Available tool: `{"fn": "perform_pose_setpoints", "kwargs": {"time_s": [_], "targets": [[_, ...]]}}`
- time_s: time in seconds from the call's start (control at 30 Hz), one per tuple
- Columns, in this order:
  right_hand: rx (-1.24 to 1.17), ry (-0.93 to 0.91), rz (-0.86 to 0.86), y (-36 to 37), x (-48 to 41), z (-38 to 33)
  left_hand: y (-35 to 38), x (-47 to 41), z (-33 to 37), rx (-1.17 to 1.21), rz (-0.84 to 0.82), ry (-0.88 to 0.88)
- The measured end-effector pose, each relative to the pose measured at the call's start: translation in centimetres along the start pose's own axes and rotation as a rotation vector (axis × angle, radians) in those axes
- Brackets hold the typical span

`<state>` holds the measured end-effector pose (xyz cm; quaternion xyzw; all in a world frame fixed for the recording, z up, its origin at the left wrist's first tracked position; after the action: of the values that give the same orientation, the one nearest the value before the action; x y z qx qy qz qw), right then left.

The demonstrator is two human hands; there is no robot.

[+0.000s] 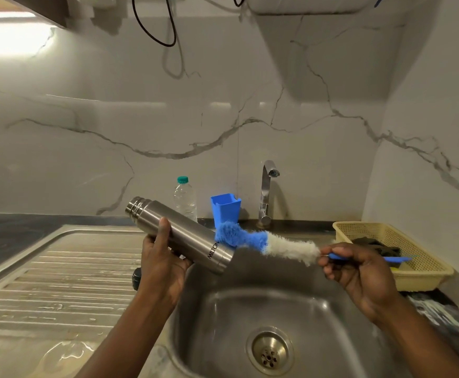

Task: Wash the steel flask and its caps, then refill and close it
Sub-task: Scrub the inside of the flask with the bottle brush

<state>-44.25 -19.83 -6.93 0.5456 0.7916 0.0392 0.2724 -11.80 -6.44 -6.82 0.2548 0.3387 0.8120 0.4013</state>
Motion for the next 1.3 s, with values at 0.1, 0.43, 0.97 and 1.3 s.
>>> {"fn": "perform_pose_setpoints", "kwargs": {"time_s": [0.1,0.43,0.97,1.3], "targets": [[0.007,0.043,-0.035,0.6,0.2,0.4,0.1,0.1,-0.2,0.005,0.005,-0.014],[-0.049,0.162,-0.033,1.0,0.5,0.9,0.1,1.0,-0.5,0.081,-0.021,-0.041],[-0.060,0.099,-0.047,1.9,0.5,0.5,0.2,0.3,-1.4,-0.031,0.015,-0.035],[-0.074,0.098,-0.086,2.5,0.7,1.5,1.0,1.3,-2.5,-0.065,-0.108,-0.090]]}}
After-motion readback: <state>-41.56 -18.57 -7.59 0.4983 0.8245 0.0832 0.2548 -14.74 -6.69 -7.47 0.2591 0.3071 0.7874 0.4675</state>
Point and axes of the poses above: each hand's wrist, its own x-axis away from the middle knuckle, its own y-axis out of the palm, z = x × y, the point moved 3 cm from there along -x, towards the middle knuckle, and after that the axes turned 12 degrees about -y, right-handed, at the moved point
